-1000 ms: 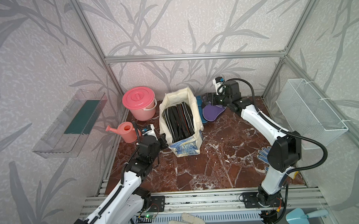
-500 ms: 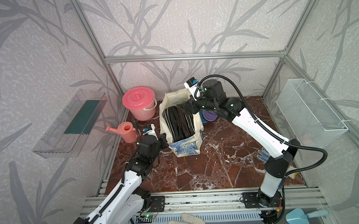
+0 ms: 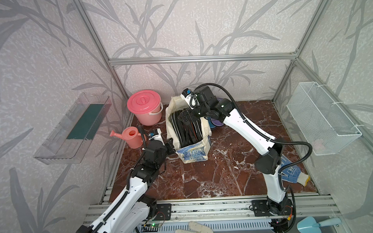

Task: Remove the ping pong set from the canvas bag
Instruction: Pick up the ping pong set from the canvas bag.

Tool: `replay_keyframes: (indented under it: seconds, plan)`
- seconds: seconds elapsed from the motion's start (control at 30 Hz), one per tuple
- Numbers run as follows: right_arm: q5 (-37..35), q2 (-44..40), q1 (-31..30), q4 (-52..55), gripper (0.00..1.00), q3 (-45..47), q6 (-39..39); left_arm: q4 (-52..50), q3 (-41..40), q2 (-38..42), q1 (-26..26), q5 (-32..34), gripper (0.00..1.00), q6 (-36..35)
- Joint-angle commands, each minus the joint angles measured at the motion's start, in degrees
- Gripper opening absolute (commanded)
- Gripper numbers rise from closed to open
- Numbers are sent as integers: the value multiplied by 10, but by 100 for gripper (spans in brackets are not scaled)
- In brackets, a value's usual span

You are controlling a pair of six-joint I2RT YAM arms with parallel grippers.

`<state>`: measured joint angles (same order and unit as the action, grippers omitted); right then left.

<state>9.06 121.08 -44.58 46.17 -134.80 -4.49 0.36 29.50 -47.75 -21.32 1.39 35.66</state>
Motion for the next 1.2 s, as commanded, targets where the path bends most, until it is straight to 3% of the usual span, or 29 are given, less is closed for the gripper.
replay_keyframes:
  seconds: [0.0,0.3,0.6,1.17]
  plan:
    - [-4,38,-2,75,96,-65,-5,17,0,-4,-4,-17,0,-7]
    - [-4,135,28,180,85,-202,-39,21,-8,-2,-3,-14,0,-8]
    - [-34,171,57,231,70,-231,-37,26,-18,1,-3,-15,0,-6]
    - [-3,171,41,215,68,-244,-34,31,-22,3,-4,-17,0,-5]
